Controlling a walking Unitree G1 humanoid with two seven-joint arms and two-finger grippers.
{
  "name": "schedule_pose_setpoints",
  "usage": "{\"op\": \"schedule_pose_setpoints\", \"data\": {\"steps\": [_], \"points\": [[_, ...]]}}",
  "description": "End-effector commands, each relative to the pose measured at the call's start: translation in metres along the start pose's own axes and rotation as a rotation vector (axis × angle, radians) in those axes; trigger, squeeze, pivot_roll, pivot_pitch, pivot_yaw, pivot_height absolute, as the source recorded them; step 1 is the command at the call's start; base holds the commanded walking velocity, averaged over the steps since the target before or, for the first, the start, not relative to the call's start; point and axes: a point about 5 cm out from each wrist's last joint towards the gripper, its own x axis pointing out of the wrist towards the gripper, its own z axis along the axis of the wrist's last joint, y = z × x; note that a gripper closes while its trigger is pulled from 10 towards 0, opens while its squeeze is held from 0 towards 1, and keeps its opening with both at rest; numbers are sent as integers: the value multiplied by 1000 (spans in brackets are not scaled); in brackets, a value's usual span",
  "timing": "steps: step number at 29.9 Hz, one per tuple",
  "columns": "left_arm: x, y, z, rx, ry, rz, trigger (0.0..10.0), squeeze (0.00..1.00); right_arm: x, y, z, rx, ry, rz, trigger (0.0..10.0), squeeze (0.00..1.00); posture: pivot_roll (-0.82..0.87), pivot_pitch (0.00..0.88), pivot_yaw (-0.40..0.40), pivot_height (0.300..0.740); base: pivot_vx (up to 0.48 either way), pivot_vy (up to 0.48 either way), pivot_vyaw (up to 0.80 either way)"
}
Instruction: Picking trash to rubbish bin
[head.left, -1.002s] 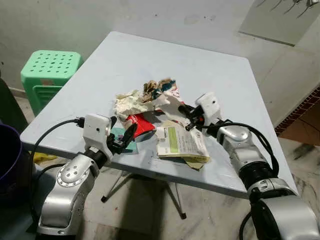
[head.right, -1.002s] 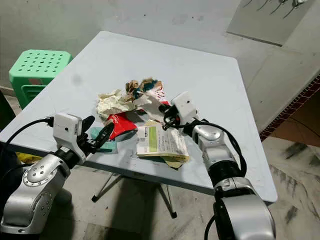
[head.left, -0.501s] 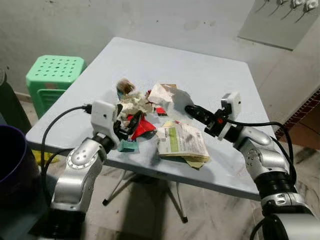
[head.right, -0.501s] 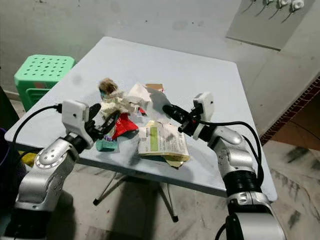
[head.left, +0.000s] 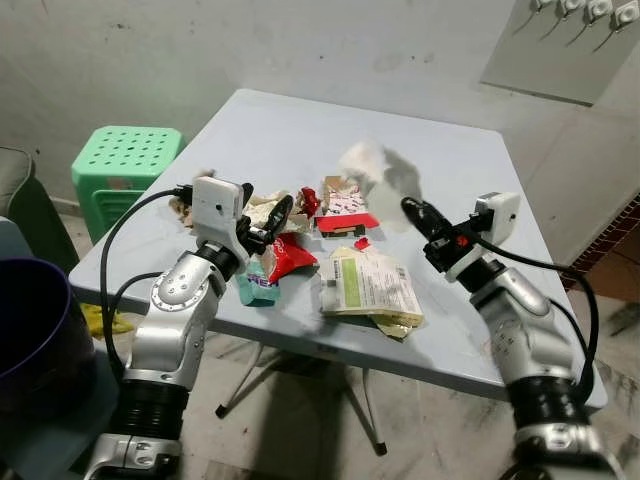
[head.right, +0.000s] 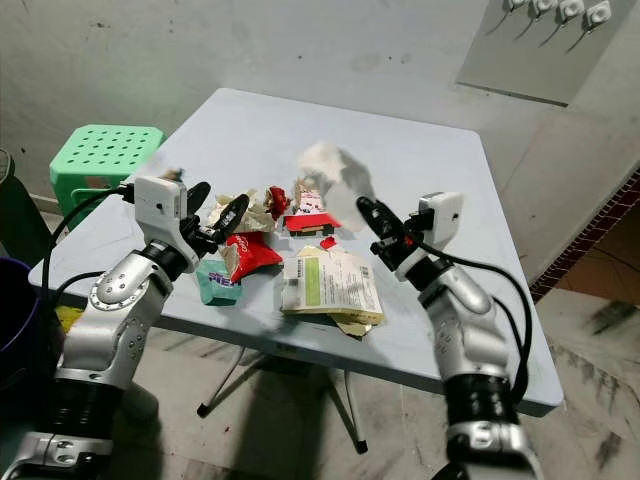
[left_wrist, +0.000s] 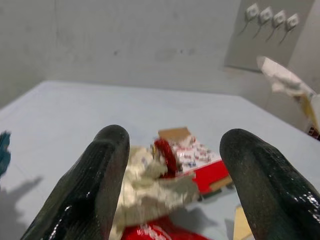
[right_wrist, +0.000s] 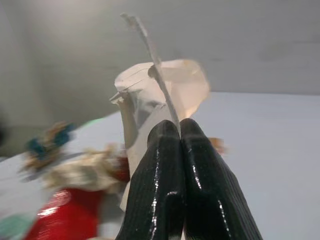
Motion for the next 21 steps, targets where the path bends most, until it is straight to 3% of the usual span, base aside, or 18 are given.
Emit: {"op": "schedule_pose_setpoints", "data": {"steps": [1,8,10,14,16,19,21], "points": [[-1,1,-7,3,19,48,10000,0,-7,-7,6,-32,-34,-118,10000,0,20,0,-74,740,0,0,0],[-18,-1,-27,-69,45,106,10000,0,-32,7,-9,-24,-38,-270,10000,0,2,0,-63,740,0,0,0],[-22,-1,-29,-85,45,101,10000,0,-37,16,-14,-69,-1,-314,10000,0,-11,0,-57,740,0,0,0],[-20,2,-26,-71,13,113,10000,0,-42,16,-19,-121,68,-372,10000,0,-19,0,-53,740,0,0,0],[-18,5,-21,-102,-11,117,10000,0,-42,16,-17,-142,52,-350,10000,0,-21,0,-50,740,0,0,0],[-15,8,-19,-80,-13,124,10000,0,-43,14,-11,-258,21,-339,10000,0,-23,0,-47,740,0,0,0],[-12,11,-18,-81,-11,134,10000,0,-44,11,-10,-268,24,-367,10000,0,-24,0,-44,740,0,0,0]]}}
